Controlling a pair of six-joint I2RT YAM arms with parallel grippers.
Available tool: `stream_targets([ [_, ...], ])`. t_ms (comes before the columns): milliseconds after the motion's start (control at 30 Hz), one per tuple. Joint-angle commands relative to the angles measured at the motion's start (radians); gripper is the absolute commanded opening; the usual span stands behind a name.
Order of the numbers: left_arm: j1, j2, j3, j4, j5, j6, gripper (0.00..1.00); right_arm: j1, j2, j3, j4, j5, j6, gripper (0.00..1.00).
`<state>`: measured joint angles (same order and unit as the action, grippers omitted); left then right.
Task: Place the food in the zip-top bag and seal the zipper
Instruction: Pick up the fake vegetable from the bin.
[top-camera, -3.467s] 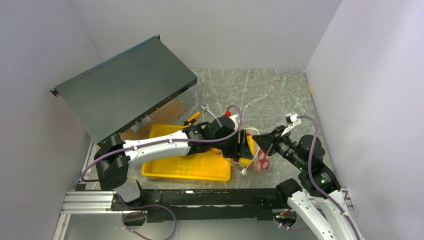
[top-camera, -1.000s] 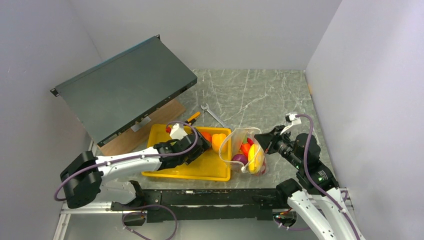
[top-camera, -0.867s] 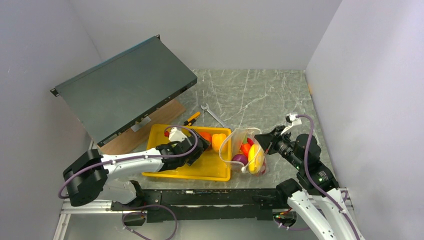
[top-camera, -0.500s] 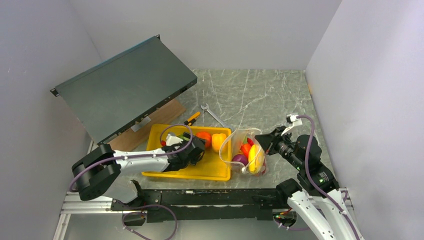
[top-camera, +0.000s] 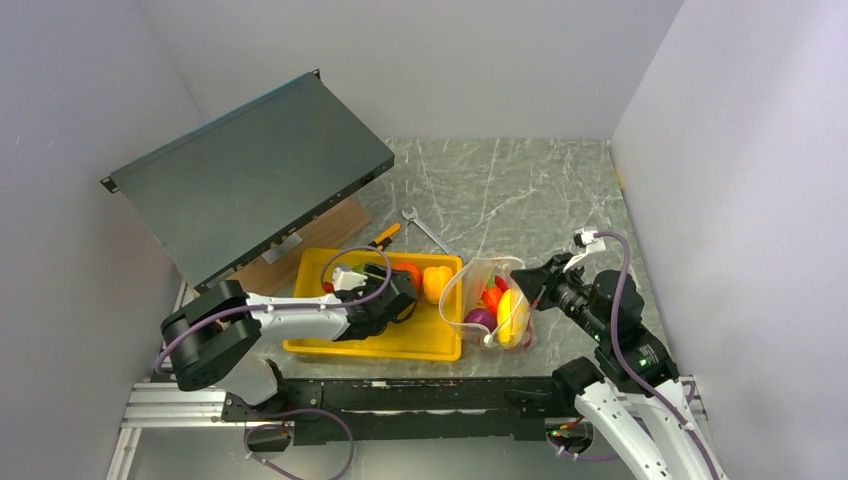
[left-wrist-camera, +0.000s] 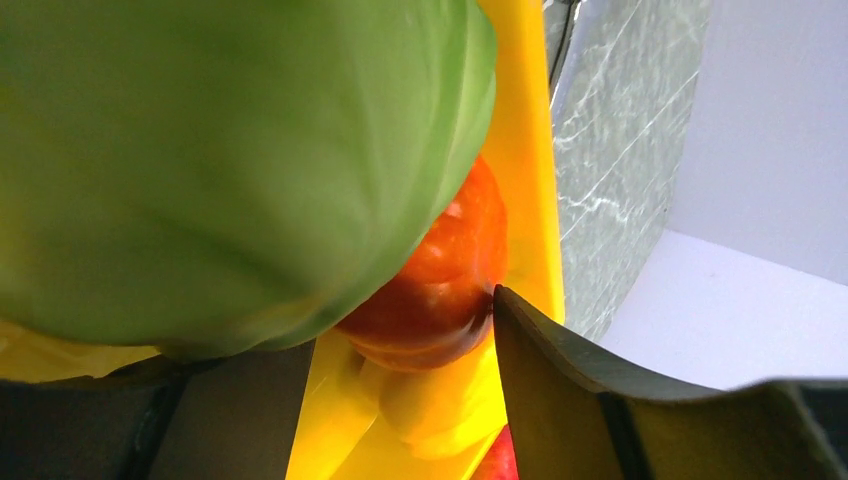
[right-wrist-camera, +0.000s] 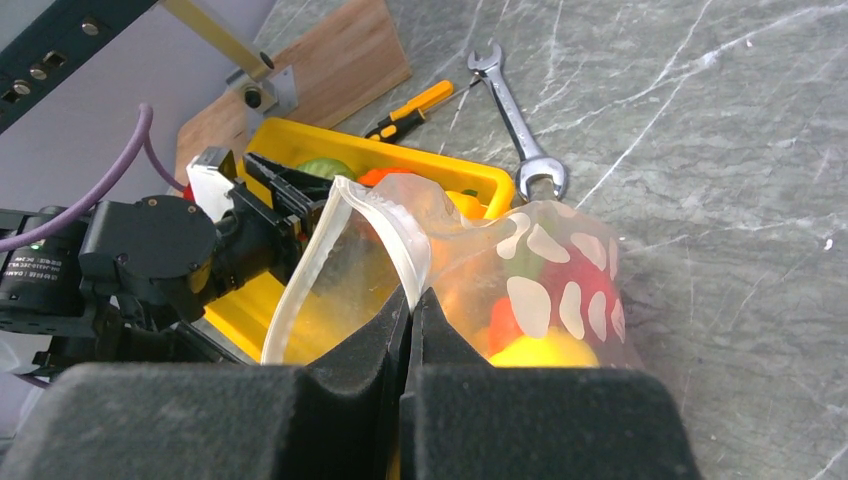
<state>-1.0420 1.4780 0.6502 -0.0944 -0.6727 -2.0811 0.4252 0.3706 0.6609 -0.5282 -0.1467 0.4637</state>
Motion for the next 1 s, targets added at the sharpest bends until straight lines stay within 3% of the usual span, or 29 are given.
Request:
stream_targets([
  [0, -0.001, 0.027, 0.036, -0.047, -0.105, -0.054, 0.65, 0.004, -0.013, 0.017, 0.027, 0.012, -0.011, 0.00],
  [233, -0.001, 0.064, 0.042, -0.029, -0.115, -0.067, 0.57, 0.004, -0.010, 0.017, 0.028, 0.005, -0.008, 0.00],
  [367, -0.013, 0.034, 0.028, -0.010, -0.134, -0.024, 0.35, 0.004, -0.007, 0.016, 0.030, 0.004, -0.008, 0.00],
  [567, -0.070, -0.074, 0.039, -0.116, -0.168, 0.055, 0.28, 0.004, -0.004, 0.020, 0.030, 0.007, -0.011, 0.00],
  [833, -0.095, -0.285, -0.006, -0.087, -0.056, 0.343, 0.06, 0.004, -0.002, 0.018, 0.037, 0.002, -0.008, 0.00],
  [967, -0.095, -0.383, 0.023, -0.113, 0.018, 0.551, 0.00, 0.004, 0.001, 0.023, 0.035, 0.001, -0.009, 0.00],
])
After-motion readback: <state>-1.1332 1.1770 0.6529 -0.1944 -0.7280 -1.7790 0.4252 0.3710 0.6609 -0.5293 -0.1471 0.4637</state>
